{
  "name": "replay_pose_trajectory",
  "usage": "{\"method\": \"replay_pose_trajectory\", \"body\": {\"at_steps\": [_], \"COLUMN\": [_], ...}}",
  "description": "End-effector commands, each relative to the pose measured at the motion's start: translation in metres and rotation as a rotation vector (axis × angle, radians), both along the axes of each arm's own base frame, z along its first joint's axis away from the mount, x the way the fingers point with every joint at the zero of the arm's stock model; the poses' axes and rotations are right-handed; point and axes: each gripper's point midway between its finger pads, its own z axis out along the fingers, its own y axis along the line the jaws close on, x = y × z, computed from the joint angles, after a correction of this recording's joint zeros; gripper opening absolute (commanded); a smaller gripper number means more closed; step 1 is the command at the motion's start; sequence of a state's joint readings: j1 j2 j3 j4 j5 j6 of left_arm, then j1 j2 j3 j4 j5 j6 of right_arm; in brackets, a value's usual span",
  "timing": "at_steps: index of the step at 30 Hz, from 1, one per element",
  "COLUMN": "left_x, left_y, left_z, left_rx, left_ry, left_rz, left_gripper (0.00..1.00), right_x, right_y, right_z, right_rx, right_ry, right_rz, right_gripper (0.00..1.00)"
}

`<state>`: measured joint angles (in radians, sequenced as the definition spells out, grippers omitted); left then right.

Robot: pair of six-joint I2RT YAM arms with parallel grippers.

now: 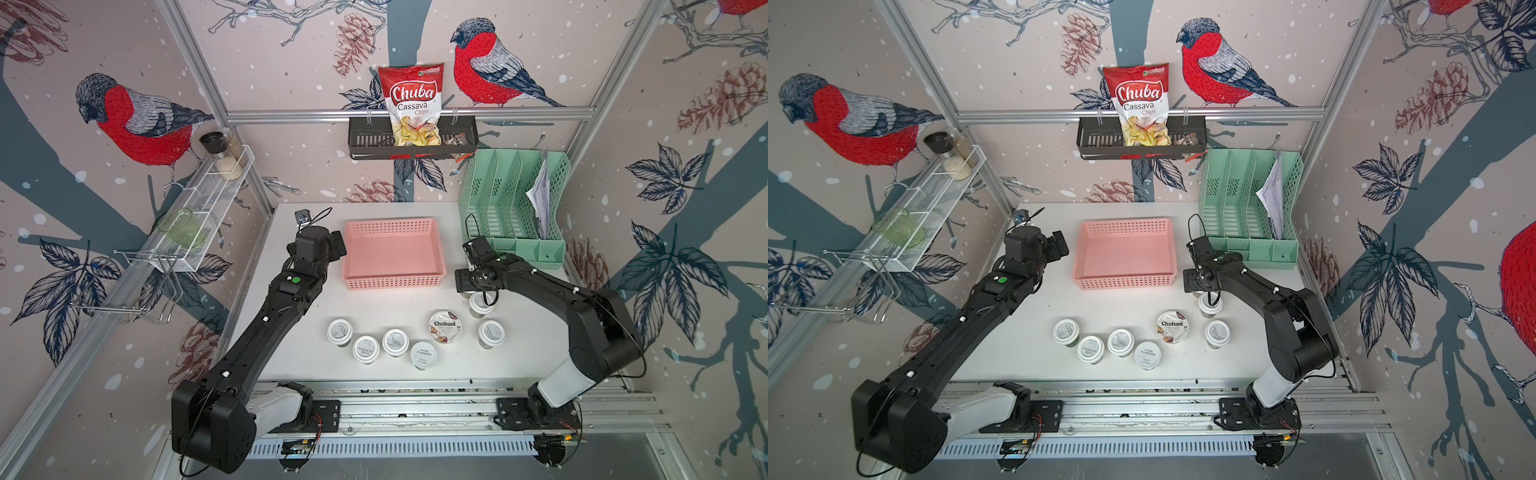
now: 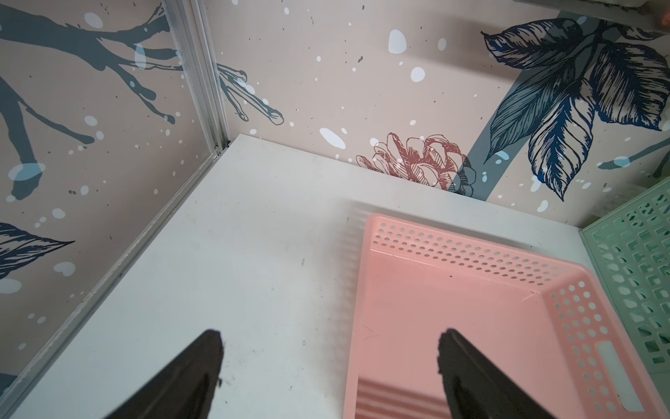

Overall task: Put the yogurt in the basket
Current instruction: Pick up the yogurt from the center of the board, then place the yogurt in the basket.

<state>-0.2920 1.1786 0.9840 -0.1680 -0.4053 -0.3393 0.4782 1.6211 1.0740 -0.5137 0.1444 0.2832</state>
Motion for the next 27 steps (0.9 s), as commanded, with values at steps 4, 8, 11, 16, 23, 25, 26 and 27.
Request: {"method": "replay_pose_trajectory", "body": {"at_steps": [4,8,11,16,23,25,26,27], "left_x": [0.000,-0.001,-0.001,-0.002,-0.002,-0.001,-0.001,-0.001], "left_y": [0.002,0.002,0.001,0.001,0.001,0.001,0.001,0.001], "left_z": [0.007,0.009,0.010,0.011,0.011,0.010,0.010,0.008], "left_rx": [0.011,0.010,0.011,0.012,0.015,0.015,0.015,0.016], "left_ry": [-0.018,-0.023,-0.025,-0.028,-0.030,-0.027,-0.026,-0.021], "left_rz": [0.011,0.010,0.007,0.006,0.009,0.010,0.009,0.013], "left_gripper": [0.96,0.96,0.96,0.96,0.96,0.96,0.96,0.96], "right_x": [0.009,0.013,0.019,0.034,0.068,0.080,0.087,0.094], "right_y": [0.006,0.011,0.020,0.038,0.082,0.095,0.101,0.106], "right_z": [0.034,0.048,0.067,0.102,0.122,0.124,0.123,0.123], "right_rx": [0.004,0.009,0.003,0.024,0.053,0.053,0.052,0.050], "right_ry": [-0.067,-0.084,-0.111,-0.155,-0.185,-0.193,-0.198,-0.202], "right_rz": [0.010,0.016,0.032,0.065,0.141,0.167,0.181,0.193], "right_gripper": [0.80,0.79,0.78,0.77,0.76,0.76,0.76,0.77]}}
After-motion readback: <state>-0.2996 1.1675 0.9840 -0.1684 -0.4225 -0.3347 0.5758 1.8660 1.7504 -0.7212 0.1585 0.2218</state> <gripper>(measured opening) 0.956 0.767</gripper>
